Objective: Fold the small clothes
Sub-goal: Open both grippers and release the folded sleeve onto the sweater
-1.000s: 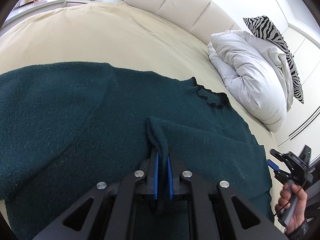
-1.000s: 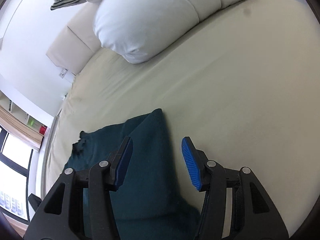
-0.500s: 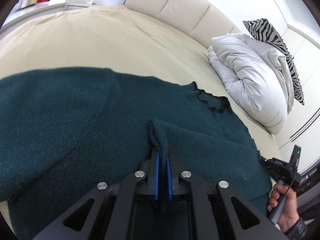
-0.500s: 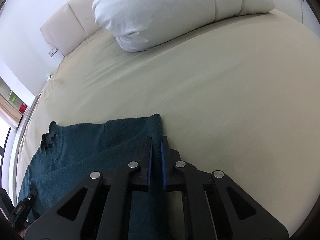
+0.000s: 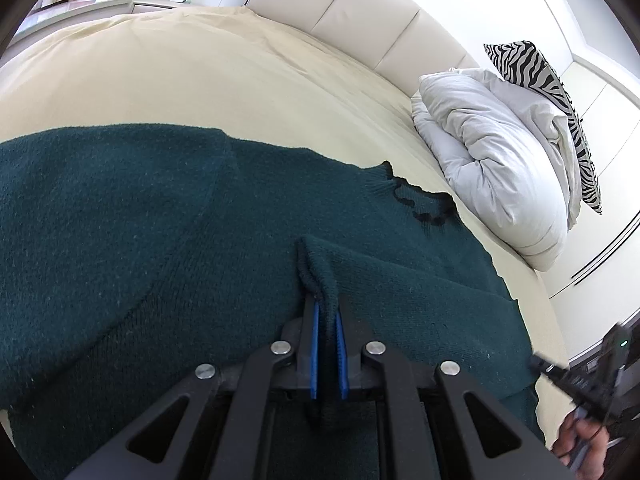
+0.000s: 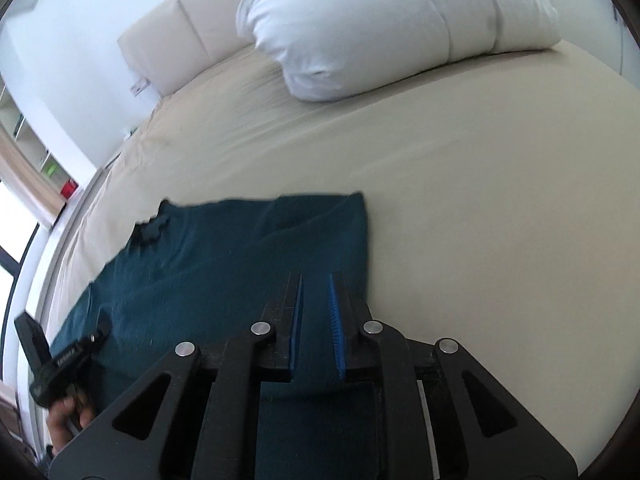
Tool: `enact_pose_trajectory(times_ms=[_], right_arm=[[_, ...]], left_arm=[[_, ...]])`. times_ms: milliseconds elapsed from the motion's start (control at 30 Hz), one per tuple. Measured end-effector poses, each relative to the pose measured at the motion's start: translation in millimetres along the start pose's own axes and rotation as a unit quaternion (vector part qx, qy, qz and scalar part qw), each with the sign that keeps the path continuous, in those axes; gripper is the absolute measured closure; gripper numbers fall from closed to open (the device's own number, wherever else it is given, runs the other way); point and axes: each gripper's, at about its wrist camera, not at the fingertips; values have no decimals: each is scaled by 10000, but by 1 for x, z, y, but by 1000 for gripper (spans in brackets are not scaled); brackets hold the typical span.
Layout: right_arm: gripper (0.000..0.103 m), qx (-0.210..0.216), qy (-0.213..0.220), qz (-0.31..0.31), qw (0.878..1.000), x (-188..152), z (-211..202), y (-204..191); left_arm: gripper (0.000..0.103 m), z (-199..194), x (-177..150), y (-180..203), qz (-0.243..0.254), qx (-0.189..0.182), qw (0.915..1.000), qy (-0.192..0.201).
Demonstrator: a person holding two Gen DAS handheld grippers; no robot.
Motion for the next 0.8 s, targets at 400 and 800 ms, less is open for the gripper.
enact_pose_trajectory(times_ms=[400,800], right_arm=[[103,-1229,12,184,9922,-13,14,51],[41,832,264,2004,9758,-35,-43,39]], left_arm=[[71,-15,0,10,49,-31,9999,-97],[37,-41,-10,14,221,-58,9997,-49]])
Point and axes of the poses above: each gripper's, at about its wrist camera, not at the fingertips, and z roughly the way its jaws point, y to its right, x to its top, and after that the axes turned 7 degrees about y, right-handed
